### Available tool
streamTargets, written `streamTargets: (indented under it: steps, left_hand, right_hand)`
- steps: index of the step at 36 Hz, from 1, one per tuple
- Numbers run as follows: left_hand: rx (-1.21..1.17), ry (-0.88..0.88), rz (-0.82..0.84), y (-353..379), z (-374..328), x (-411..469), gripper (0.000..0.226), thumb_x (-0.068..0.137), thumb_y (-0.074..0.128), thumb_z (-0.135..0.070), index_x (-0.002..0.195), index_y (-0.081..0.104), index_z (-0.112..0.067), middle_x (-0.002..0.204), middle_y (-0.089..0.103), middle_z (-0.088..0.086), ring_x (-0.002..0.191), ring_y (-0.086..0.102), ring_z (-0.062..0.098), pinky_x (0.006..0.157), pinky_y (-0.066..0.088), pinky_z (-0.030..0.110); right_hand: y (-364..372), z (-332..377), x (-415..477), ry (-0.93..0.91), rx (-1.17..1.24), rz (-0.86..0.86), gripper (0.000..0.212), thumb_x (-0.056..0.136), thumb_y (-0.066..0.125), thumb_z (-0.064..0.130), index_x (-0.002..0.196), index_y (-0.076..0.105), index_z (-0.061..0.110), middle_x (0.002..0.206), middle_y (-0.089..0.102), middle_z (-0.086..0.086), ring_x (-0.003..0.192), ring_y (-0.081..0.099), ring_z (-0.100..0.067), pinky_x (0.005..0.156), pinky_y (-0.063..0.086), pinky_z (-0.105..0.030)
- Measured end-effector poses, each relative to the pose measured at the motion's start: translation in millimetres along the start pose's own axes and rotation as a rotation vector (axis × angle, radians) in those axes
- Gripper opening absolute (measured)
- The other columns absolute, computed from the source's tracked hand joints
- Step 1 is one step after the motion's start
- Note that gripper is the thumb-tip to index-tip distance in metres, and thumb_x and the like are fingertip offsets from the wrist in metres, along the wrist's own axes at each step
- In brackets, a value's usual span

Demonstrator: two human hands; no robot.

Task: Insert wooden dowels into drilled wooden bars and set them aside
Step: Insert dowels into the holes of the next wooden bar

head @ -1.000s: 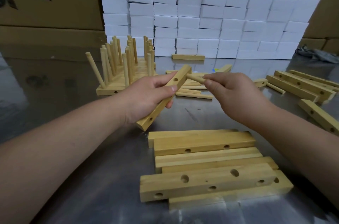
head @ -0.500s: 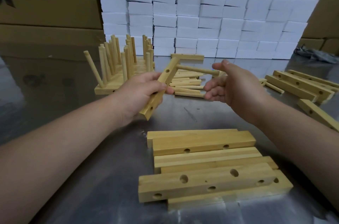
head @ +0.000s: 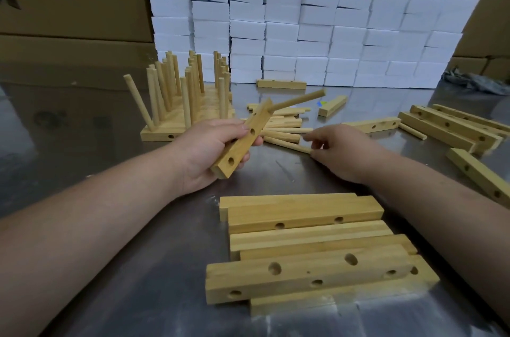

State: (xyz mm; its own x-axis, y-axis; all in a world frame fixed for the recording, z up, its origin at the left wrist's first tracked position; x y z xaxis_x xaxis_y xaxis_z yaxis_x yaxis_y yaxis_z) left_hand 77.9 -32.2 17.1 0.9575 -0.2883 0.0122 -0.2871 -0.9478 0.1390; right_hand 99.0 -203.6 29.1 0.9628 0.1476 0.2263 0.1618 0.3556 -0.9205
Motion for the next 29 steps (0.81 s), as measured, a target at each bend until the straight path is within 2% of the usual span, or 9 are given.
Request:
streamTargets:
  steps: [3, 9, 12, 15, 18, 21, 25, 27, 29]
  left_hand:
    - [-0.011, 0.005, -0.048, -4.4, 0.2, 1.6, 0.024, 0.096, 0.042, -0.009, 0.111, 0.058, -0.002, 0.072, 0.065, 0.004, 0.053, 0.049, 0.012, 0.046, 0.042, 0.019]
    - [-0.020, 0.029, -0.131, -14.2, -2.3, 3.5, 0.030, 0.094, 0.047, -0.013, 0.123, 0.054, -0.013, 0.081, 0.064, 0.006, 0.054, 0.050, 0.010, 0.047, 0.045, 0.017]
    - [0.002, 0.037, -0.150, -16.6, -2.9, 3.1, 0.031, 0.094, 0.048, -0.014, 0.124, 0.054, -0.015, 0.083, 0.064, 0.005, 0.056, 0.050, 0.010, 0.048, 0.045, 0.017]
    - [0.041, 0.047, -0.143, -14.5, -3.9, 2.2, 0.024, 0.095, 0.048, -0.014, 0.116, 0.057, -0.020, 0.085, 0.064, 0.005, 0.058, 0.050, 0.010, 0.051, 0.045, 0.018]
    - [0.061, 0.054, -0.136, -12.6, -4.6, 1.2, 0.019, 0.095, 0.047, -0.013, 0.097, 0.061, -0.025, 0.087, 0.064, 0.004, 0.060, 0.049, 0.010, 0.055, 0.044, 0.019]
    - [0.062, 0.065, -0.108, -9.0, -4.8, 0.4, 0.022, 0.095, 0.047, -0.012, 0.090, 0.062, -0.028, 0.086, 0.064, 0.003, 0.059, 0.050, 0.009, 0.054, 0.044, 0.018]
    - [0.077, 0.067, -0.075, -2.8, -2.9, 0.5, 0.022, 0.094, 0.049, -0.013, 0.089, 0.060, -0.031, 0.086, 0.066, 0.003, 0.059, 0.052, 0.009, 0.057, 0.044, 0.020]
    - [0.068, 0.064, -0.080, -1.8, -2.6, 0.3, 0.021, 0.094, 0.049, -0.013, 0.088, 0.061, -0.029, 0.085, 0.067, 0.004, 0.058, 0.053, 0.008, 0.057, 0.044, 0.020]
    - [0.041, 0.061, -0.107, -3.8, -3.5, 0.2, 0.019, 0.094, 0.049, -0.013, 0.090, 0.063, -0.026, 0.083, 0.067, 0.005, 0.058, 0.052, 0.010, 0.054, 0.045, 0.019]
  right_hand:
    - [-0.9, 0.9, -0.5, 0.019, -0.043, 0.010, 0.031, 0.094, 0.046, 0.017, 0.118, 0.064, 0.025, 0.114, 0.063, 0.001, 0.096, 0.054, -0.018, 0.075, 0.036, -0.025]
    - [-15.2, 12.7, -6.3, -0.051, 0.094, 0.003, 0.031, 0.097, 0.037, 0.013, 0.113, 0.062, 0.022, 0.085, 0.060, -0.004, 0.068, 0.050, -0.016, 0.059, 0.039, -0.027]
    - [-19.3, 21.1, -14.4, -0.103, 0.183, 0.010, 0.032, 0.098, 0.037, 0.016, 0.118, 0.060, 0.024, 0.075, 0.055, 0.007, 0.063, 0.047, -0.007, 0.053, 0.036, -0.012]
    - [-19.8, 29.3, -19.3, -0.132, 0.193, 0.008, 0.029, 0.098, 0.037, 0.019, 0.118, 0.058, 0.022, 0.076, 0.052, 0.013, 0.067, 0.048, 0.001, 0.052, 0.034, -0.004]
    - [-24.0, 41.5, -23.1, -0.183, 0.206, -0.013, 0.020, 0.098, 0.037, 0.019, 0.098, 0.058, 0.022, 0.068, 0.049, 0.009, 0.059, 0.045, 0.010, 0.051, 0.033, -0.006]
    - [-25.0, 45.6, -24.6, -0.189, 0.201, -0.027, 0.022, 0.098, 0.039, 0.020, 0.082, 0.050, 0.030, 0.062, 0.046, 0.008, 0.051, 0.043, 0.007, 0.047, 0.034, -0.010]
    - [-25.0, 50.0, -28.0, -0.200, 0.191, -0.035, 0.021, 0.095, 0.040, 0.018, 0.089, 0.058, 0.028, 0.063, 0.050, 0.004, 0.050, 0.042, -0.004, 0.046, 0.033, -0.015]
    - [-29.0, 51.2, -29.9, -0.207, 0.199, -0.063, 0.024, 0.093, 0.041, 0.017, 0.097, 0.065, 0.016, 0.075, 0.061, -0.009, 0.054, 0.044, -0.007, 0.046, 0.033, -0.019]
    - [-32.9, 49.0, -30.9, -0.191, 0.198, -0.093, 0.028, 0.093, 0.041, 0.017, 0.107, 0.066, 0.018, 0.092, 0.068, -0.007, 0.062, 0.050, -0.011, 0.056, 0.041, -0.018]
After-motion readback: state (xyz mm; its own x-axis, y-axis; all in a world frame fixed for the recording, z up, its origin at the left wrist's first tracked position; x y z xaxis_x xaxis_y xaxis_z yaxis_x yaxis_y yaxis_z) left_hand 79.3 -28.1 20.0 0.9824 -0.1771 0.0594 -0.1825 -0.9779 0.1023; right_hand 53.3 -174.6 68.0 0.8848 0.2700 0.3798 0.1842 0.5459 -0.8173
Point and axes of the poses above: each hand's wrist, its own x-axis towards the middle knuckle, its own y-axis out of the palm, z = x × y, the point moved 9 cm from there along x, towards the middle knuckle
